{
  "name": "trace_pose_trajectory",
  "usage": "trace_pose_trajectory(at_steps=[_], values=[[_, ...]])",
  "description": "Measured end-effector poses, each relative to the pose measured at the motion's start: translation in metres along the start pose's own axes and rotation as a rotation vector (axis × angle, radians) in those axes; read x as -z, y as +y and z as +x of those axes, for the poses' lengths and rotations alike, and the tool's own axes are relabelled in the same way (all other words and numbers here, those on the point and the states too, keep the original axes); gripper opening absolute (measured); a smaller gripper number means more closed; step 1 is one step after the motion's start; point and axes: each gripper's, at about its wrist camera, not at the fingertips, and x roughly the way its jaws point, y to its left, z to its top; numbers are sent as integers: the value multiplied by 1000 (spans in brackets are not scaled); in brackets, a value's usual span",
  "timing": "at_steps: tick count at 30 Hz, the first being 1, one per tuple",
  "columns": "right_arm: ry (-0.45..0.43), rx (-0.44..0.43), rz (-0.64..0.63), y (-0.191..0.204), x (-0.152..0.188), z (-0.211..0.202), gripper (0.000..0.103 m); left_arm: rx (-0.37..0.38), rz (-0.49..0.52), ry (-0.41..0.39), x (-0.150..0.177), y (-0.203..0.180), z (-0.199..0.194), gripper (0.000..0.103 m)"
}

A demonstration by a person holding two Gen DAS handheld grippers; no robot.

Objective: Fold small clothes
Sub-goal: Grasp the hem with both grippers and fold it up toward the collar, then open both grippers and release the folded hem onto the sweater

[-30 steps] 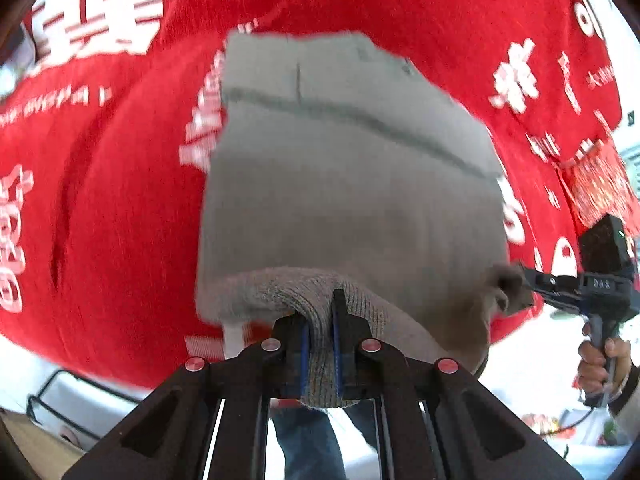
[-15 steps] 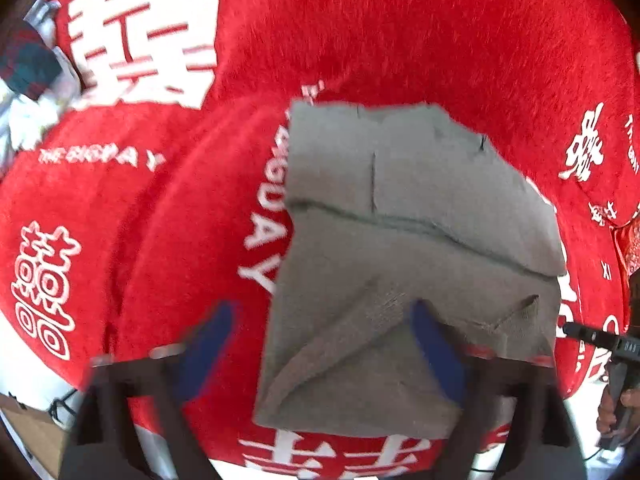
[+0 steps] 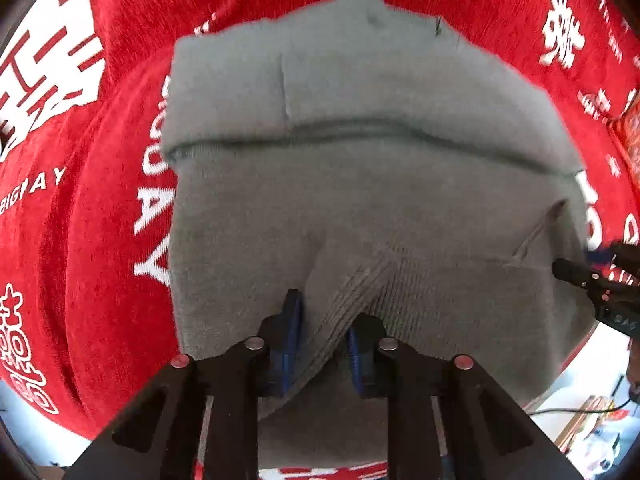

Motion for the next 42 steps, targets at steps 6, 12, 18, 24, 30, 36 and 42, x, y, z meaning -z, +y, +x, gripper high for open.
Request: trace_pose_trajectory(at_steps=[6,12,18,24,30,36,42], values=[[-82,-27,-23,-11,0,-54,9,33,-6,-81,-1,6,-59,7],[-216,-34,58,-56,-39,-111,9,42,-39,-208,-40,10,-121,7],[-309,-18,78,-83,-114,-119,9,-9,-4,-334,-124,5,-128,7],[-243,-31,118,-109,-164,-49,9,-115,-26,-272,-187,8,-46,7],[-149,-69,208,-131,-181,24,9,-201,-95,-163,-198,19,39,7],[-109,-1,390,-162,-175,27,46,-366,-182,-164,-197,42,38,63],[-174,-40,298,-139,-163,-8,37,-318,-207,-152,-169,59,-2,63]])
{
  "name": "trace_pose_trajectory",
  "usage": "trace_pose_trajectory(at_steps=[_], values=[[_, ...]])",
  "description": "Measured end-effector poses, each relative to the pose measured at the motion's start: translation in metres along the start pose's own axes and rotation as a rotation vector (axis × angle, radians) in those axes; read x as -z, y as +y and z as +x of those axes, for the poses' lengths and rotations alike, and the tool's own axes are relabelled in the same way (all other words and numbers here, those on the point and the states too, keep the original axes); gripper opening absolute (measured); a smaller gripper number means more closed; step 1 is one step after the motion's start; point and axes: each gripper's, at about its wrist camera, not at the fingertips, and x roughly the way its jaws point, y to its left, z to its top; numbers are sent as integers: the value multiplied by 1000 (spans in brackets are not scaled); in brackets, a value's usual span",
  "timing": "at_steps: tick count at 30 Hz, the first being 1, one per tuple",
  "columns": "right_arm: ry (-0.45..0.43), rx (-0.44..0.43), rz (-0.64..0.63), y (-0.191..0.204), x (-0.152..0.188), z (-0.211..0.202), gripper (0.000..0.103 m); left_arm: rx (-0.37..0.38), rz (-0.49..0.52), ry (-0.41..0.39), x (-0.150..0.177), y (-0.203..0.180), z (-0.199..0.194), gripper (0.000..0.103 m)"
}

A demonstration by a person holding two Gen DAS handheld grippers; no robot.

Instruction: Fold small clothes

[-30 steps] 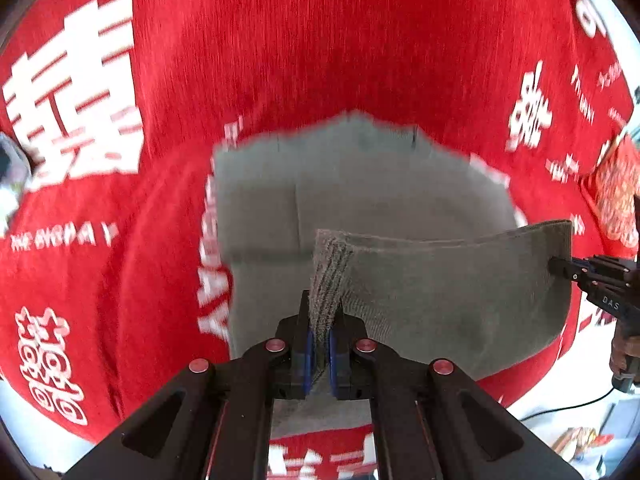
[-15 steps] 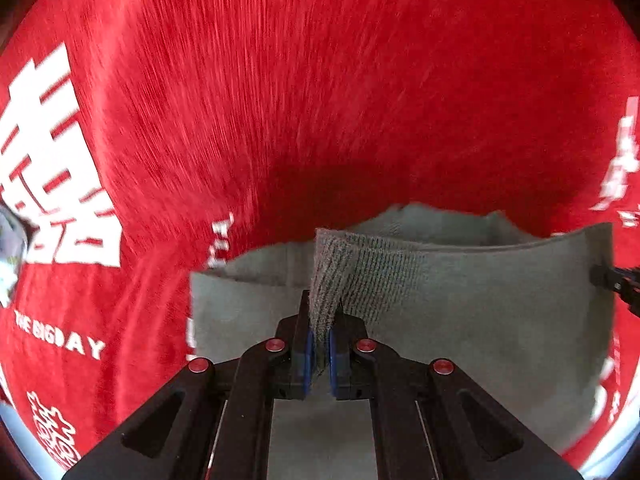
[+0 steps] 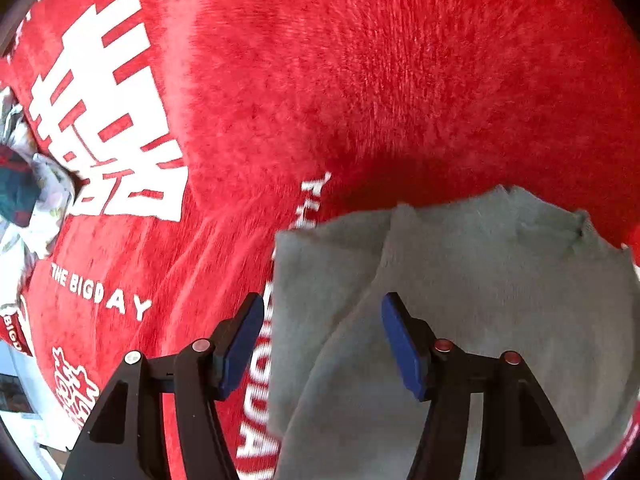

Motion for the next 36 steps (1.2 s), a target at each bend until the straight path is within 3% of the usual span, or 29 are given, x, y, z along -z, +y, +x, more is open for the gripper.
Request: trace_pose_trajectory(at_steps=[3,7,9,11,12,14,16,18,21,23,24,25,26,28,30,31,32,33,36], values=[[22,-47,-108,30,14,1,34,37,-23,35,20,6,0,63],[122,-5,-164,39,28,34,33,-19,-65,134,55,14,21,63],[99,-11,-148,33,29,32,33,21,-123,117,69,29,18,64],[104,43,-93,23,29,24,45,13,-126,133,78,40,10,64],[109,20,-39,16,29,19,51,15,-124,136,80,44,6,64],[117,-74,32,10,32,8,51,29,-118,153,88,56,-6,64],[128,-175,54,18,39,-2,52,100,-125,157,97,68,-13,64],[162,-330,77,40,55,-8,56,164,-134,167,101,72,-18,64],[263,-513,113,81,89,0,62,239,-125,188,105,66,-19,64],[381,-599,161,116,117,23,62,258,-104,194,110,63,-14,64],[435,-605,192,132,133,36,62,276,-89,188,113,60,-13,60],[473,-604,225,145,149,49,62,296,-77,183,117,56,-14,45],[485,-609,258,151,163,59,62,323,-55,187,120,53,-12,37],[465,-608,352,161,176,72,62,337,-25,196,124,49,-7,32],[422,-618,516,158,187,85,63,365,-21,203,123,53,-2,9],[390,-643,580,153,188,84,62,386,-24,204,122,55,-2,9],[353,-647,639,151,188,84,58,413,-26,198,121,60,-4,9],[328,-614,653,151,185,83,10,430,-22,190,121,63,-6,9],[294,-512,542,163,175,70,8,456,11,166,124,70,-15,8]])
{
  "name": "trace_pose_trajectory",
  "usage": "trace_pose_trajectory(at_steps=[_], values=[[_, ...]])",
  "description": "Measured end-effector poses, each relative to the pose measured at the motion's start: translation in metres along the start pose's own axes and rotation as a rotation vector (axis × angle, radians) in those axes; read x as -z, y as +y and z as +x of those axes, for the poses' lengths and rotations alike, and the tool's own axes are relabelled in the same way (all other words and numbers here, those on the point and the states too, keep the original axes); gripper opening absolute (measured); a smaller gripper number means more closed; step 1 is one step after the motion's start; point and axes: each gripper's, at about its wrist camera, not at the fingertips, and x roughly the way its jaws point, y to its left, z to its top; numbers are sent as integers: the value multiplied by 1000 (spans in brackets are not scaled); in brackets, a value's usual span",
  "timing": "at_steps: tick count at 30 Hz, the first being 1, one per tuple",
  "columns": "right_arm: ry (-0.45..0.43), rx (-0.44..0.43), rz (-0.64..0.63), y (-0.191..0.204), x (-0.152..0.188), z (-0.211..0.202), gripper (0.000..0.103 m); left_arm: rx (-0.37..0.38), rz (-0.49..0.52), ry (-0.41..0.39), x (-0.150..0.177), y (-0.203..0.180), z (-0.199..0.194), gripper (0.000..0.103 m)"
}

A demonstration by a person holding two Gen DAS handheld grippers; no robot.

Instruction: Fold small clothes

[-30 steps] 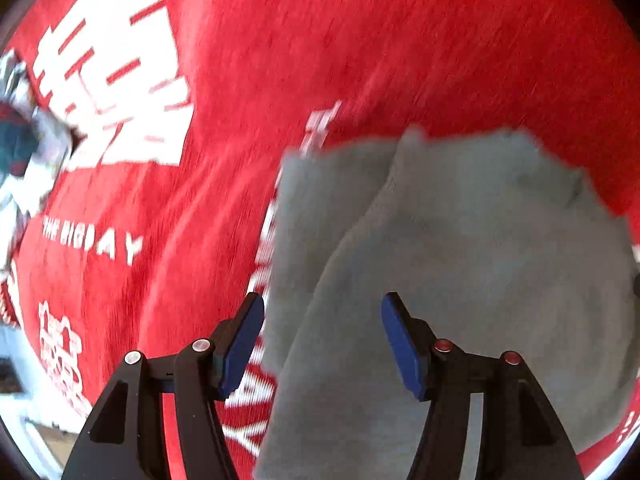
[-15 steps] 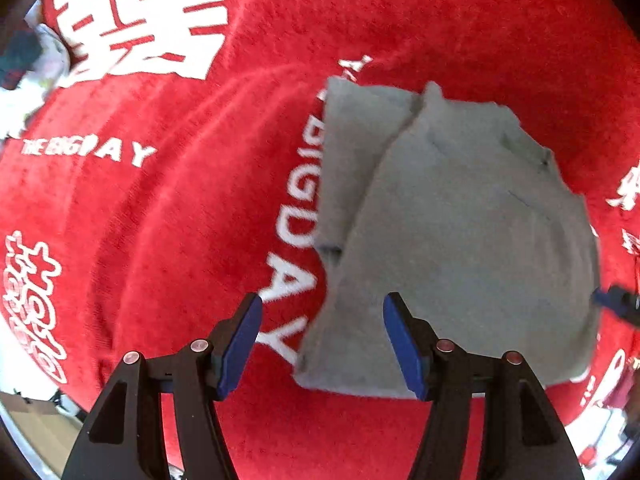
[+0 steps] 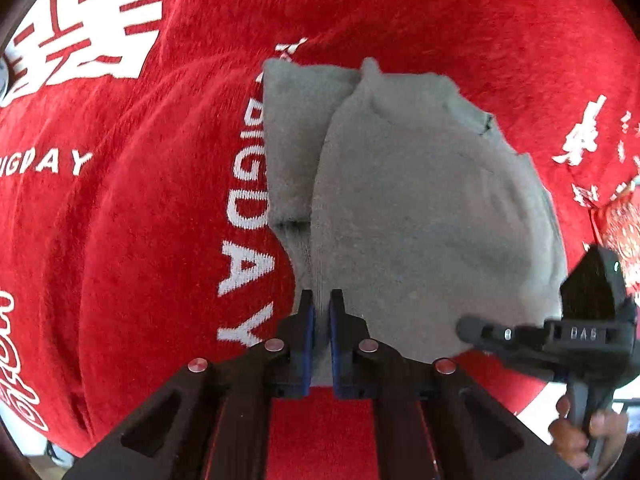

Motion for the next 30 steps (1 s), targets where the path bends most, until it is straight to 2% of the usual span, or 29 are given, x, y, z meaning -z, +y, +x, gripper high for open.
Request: trace_pose_trajectory(at_steps=[2,4,7,10,12,14,17,19,21,23,24,28,29,30], values=[[27,104,-100,11,9,5,7,-16,23,17,7,3,5,8],[72,180,-120,6,10,13,7,-34,37,37,15,8,12,8],[117,217,-147,19,8,14,12,-14,5,23,20,15,3,8],[155,237,-261,49,16,5,12,-32,-26,-28,25,17,-20,8],[122,252,-360,72,20,-2,12,-50,-41,-57,32,18,-36,8],[48,285,-482,104,18,-3,12,-72,-63,-83,41,23,-53,8],[-46,378,-544,140,-11,26,12,-109,-97,-106,58,31,-69,8],[-53,413,-551,154,-35,59,12,-134,-124,-111,72,38,-77,8],[-9,462,-580,158,-43,82,12,-165,-157,-120,83,44,-82,8],[-22,523,-653,172,-35,96,12,-188,-187,-133,96,51,-92,8],[-10,528,-696,178,-26,97,12,-195,-197,-135,101,52,-94,8],[-5,578,-762,186,4,78,12,-226,-224,-157,115,59,-109,8],[-10,582,-757,186,9,69,14,-233,-226,-163,117,59,-112,8],[-8,574,-740,185,14,60,30,-239,-229,-168,120,58,-115,8]])
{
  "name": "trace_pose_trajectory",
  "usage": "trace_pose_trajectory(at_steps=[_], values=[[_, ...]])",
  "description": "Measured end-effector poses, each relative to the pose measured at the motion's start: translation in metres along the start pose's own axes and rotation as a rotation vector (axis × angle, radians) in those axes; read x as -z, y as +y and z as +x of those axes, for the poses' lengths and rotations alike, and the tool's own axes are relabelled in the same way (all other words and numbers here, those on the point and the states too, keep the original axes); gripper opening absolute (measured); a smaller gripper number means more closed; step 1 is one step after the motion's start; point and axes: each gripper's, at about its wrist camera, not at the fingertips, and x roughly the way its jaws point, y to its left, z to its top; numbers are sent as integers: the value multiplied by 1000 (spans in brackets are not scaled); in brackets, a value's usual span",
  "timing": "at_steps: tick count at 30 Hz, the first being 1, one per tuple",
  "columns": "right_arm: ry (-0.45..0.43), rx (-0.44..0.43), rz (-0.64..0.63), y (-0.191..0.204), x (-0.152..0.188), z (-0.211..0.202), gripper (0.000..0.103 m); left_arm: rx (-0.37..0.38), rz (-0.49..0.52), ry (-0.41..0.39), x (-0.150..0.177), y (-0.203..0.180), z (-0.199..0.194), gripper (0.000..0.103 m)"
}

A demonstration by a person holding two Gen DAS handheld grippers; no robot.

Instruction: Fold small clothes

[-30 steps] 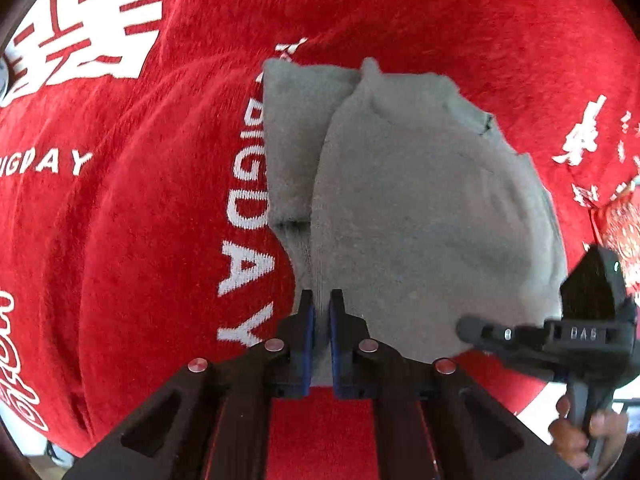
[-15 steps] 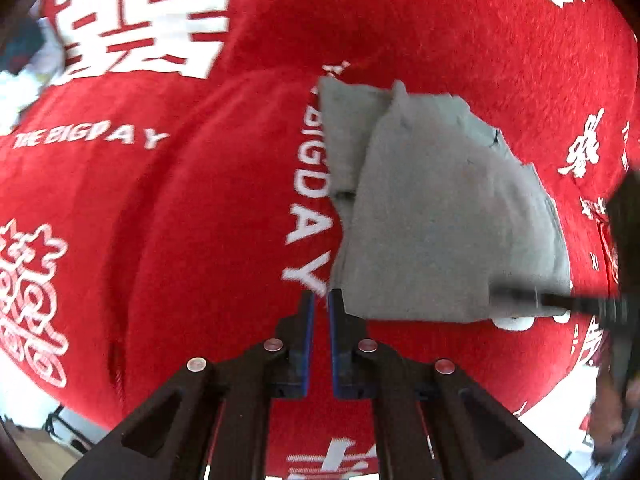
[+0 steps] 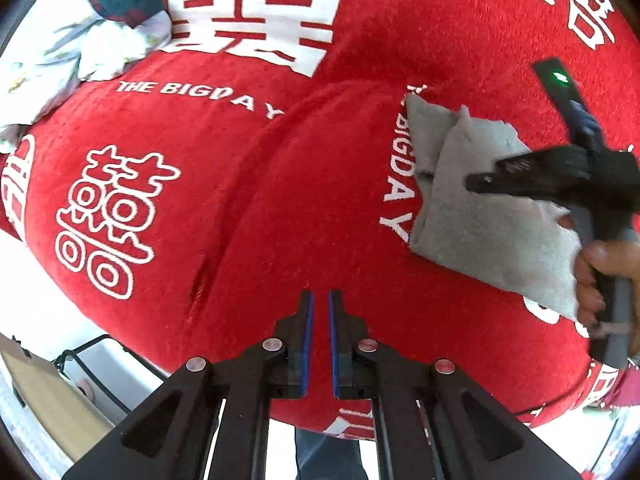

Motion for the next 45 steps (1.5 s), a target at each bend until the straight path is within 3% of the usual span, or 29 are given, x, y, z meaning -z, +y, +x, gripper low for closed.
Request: trace_pose_trajectory(at_steps=[1,3,10,14,19,21,22,23,24,27,30,34,38,45], values=[[9,-9,20,-5,7,-8,52,-3,-5,-4,2,0,-4,8],[28,-29,47,-13,22,-24,62,-1,-32,-26,6,0,-17,8],[42,-71,17,-40,67,-71,62,-23,-103,-80,37,-24,-59,8],[17,-103,24,-60,90,-105,63,-4,-114,-75,62,-52,-73,8],[-14,-124,3,-73,112,-141,67,74,-148,-94,86,-82,-95,8],[-31,-121,-11,-76,121,-154,67,61,-119,-112,91,-99,-107,9],[-38,-120,-16,-78,125,-159,70,52,-100,-117,93,-107,-113,17],[-43,-120,-18,-80,130,-164,73,50,-93,-117,95,-112,-117,73],[-47,-123,-14,-83,134,-169,76,44,-95,-116,96,-116,-121,99],[-60,-135,-4,-90,145,-182,76,34,-72,-182,96,-127,-139,102],[-77,-136,1,-96,152,-193,76,-32,-44,-245,93,-137,-152,102],[-110,-136,9,-101,158,-208,83,-71,-76,-305,93,-135,-169,102],[-147,-133,13,-106,161,-222,87,-80,-82,-298,94,-131,-182,102],[-132,-162,54,-121,168,-225,87,-106,-68,-298,99,-133,-195,102]])
